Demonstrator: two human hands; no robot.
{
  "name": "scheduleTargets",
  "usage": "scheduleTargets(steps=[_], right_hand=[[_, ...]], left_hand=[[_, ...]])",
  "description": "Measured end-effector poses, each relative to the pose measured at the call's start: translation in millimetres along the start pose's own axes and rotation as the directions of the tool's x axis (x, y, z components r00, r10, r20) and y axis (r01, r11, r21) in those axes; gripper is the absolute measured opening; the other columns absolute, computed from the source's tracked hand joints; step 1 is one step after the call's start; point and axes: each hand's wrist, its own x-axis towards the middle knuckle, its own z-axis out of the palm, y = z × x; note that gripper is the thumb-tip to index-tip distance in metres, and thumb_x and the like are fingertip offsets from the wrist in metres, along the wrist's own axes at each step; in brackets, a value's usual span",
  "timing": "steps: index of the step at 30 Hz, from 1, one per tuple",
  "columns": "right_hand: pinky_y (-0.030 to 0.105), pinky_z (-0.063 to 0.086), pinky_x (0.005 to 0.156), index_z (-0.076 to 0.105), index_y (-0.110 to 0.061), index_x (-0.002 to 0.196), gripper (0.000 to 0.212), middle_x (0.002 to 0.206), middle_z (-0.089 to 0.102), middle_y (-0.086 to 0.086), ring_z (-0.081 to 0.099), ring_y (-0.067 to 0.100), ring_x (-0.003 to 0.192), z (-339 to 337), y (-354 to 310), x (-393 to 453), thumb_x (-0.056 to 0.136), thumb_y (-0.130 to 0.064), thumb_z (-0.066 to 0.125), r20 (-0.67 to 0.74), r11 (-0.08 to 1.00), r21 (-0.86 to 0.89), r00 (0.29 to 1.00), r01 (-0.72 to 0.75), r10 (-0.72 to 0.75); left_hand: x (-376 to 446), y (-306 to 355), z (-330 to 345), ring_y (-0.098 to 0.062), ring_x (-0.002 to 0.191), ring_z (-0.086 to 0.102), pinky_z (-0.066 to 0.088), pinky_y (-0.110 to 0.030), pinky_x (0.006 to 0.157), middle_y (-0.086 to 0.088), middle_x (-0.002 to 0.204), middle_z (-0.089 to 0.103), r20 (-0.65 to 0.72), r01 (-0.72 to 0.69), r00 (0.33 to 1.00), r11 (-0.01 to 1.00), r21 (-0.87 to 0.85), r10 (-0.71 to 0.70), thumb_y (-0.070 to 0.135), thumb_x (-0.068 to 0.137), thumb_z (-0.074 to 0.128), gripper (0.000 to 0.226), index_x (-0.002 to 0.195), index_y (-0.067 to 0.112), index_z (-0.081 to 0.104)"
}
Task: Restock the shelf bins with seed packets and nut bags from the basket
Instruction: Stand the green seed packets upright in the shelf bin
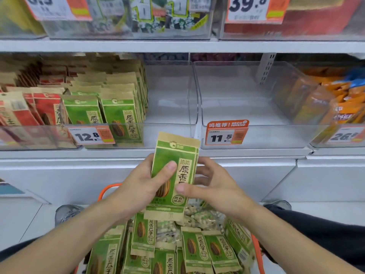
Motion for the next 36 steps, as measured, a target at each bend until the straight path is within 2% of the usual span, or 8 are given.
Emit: scheduleTargets(steps=[5, 10, 13, 18, 21, 24, 28, 36], right_hand=[[0.040, 0.059, 0.088, 0.056, -0.025, 0.126, 0.058, 0.114, 0.072, 0.000, 0.070, 0.020, 0.103, 2, -21, 16, 0.077, -0.018, 0.086, 0.047, 0.983, -0.125, 0.990, 0.137, -0.132], [0.040, 0.056, 0.093, 0.053, -0.020, 0.128, 0.060, 0.116, 0.071, -0.002, 0.069, 0.015, 0.107, 8, -53, 34, 0.078, -0.016, 0.084, 0.018, 0.942, -0.210, 0.965, 0.261, -0.263], [0.036, 0.057, 0.092, 0.056, -0.021, 0.123, 0.061, 0.111, 0.073, -0.005, 0.070, 0.012, 0.103, 10, -79, 48, 0.072, -0.011, 0.088, -0.050, 0.893, -0.298, 0.929, 0.338, -0.368], [0.025, 0.053, 0.091, 0.049, -0.032, 0.110, 0.053, 0.104, 0.070, -0.017, 0.066, 0.001, 0.102, 13, -109, 76, 0.076, -0.015, 0.086, -0.228, 0.773, -0.445, 0.778, 0.452, -0.586], [0.009, 0.048, 0.080, 0.044, -0.033, 0.109, 0.052, 0.103, 0.064, -0.023, 0.062, -0.006, 0.097, 17, -112, 101, 0.080, -0.015, 0.083, -0.261, 0.765, -0.538, 0.793, 0.354, -0.551], [0.016, 0.041, 0.067, 0.040, -0.025, 0.110, 0.048, 0.100, 0.058, -0.015, 0.056, 0.004, 0.089, 22, -107, 137, 0.084, -0.018, 0.079, -0.315, 0.771, -0.612, 0.840, 0.176, -0.442], [0.029, 0.043, 0.078, 0.037, -0.012, 0.116, 0.050, 0.114, 0.059, 0.008, 0.060, 0.026, 0.104, 24, -106, 203, 0.086, -0.019, 0.076, -0.370, 0.759, -0.651, 0.870, 0.007, -0.326], [0.037, 0.049, 0.098, 0.043, -0.009, 0.129, 0.054, 0.125, 0.058, 0.010, 0.058, 0.030, 0.118, 20, -110, 322, 0.086, -0.020, 0.075, -0.449, 0.833, -0.553, 0.850, -0.021, -0.276]], left_hand=[[10, 12, -21, -0.002, 0.109, 0.063, 0.053, -0.040, 0.095, 0.012, 0.118, 0.065, 0.087, -0.135, 0.990, 0.946, 0.294, 0.114, 0.071, 0.082, 0.049, 0.063, 0.130, 0.031, 0.041], [23, 34, -30, 0.006, 0.108, 0.061, 0.052, -0.019, 0.088, 0.023, 0.113, 0.065, 0.048, -0.220, 0.975, 0.963, 0.158, 0.215, 0.053, 0.082, 0.053, 0.047, 0.123, 0.034, 0.040], [30, 42, -48, 0.002, 0.126, 0.051, 0.045, -0.020, 0.100, 0.020, 0.128, 0.059, 0.120, -0.307, 0.950, 0.931, 0.197, 0.287, 0.049, 0.093, 0.058, 0.056, 0.138, 0.026, 0.034], [51, 41, -90, -0.017, 0.140, 0.026, 0.024, -0.037, 0.115, 0.001, 0.144, 0.036, -0.085, -0.320, 0.774, 0.504, 0.802, 0.627, 0.052, 0.086, 0.047, 0.068, 0.146, 0.022, 0.035], [65, 36, -106, -0.033, 0.149, 0.007, 0.012, -0.055, 0.118, -0.014, 0.158, 0.022, -0.150, -0.136, 0.765, 0.384, 0.913, 0.626, 0.046, 0.078, 0.056, 0.074, 0.146, 0.022, 0.040], [74, 31, -116, -0.033, 0.151, -0.002, 0.003, -0.053, 0.119, -0.014, 0.163, 0.011, -0.178, -0.062, 0.786, 0.363, 0.930, 0.592, 0.047, 0.077, 0.055, 0.078, 0.149, 0.026, 0.035], [78, 23, -116, -0.035, 0.150, 0.007, -0.002, -0.050, 0.121, -0.016, 0.158, 0.023, -0.183, -0.035, 0.787, 0.339, 0.940, 0.589, 0.043, 0.077, 0.054, 0.075, 0.147, 0.024, 0.033], [77, 19, -119, -0.029, 0.151, 0.006, 0.001, -0.050, 0.122, -0.010, 0.157, 0.025, -0.173, -0.073, 0.785, 0.366, 0.928, 0.595, 0.039, 0.080, 0.052, 0.070, 0.146, 0.029, 0.030]])
